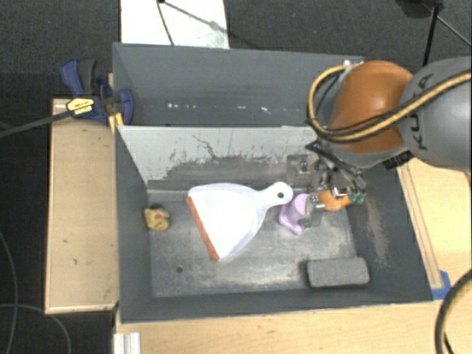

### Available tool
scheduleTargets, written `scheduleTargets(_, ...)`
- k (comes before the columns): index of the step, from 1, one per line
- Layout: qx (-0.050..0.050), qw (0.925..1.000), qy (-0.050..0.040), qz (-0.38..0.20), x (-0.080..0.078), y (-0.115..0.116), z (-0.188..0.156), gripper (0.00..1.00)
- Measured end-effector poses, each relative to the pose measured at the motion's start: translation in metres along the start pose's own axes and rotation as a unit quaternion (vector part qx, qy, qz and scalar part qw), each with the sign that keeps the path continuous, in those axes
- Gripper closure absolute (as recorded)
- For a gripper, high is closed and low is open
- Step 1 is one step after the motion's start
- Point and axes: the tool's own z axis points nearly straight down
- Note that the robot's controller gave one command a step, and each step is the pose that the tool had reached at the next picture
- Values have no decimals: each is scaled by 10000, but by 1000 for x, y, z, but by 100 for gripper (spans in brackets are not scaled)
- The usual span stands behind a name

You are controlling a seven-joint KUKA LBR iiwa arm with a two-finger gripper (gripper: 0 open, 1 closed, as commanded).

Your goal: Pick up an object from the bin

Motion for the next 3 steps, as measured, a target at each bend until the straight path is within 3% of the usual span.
scheduleTargets(1,-6,9999,28,-96,1,1,53,0)
scheduleTargets(2,-6,9899,15,-1418,-6,20,40,0)
scheduleTargets(3,-4,9948,-28,-1020,-13,57,76,0)
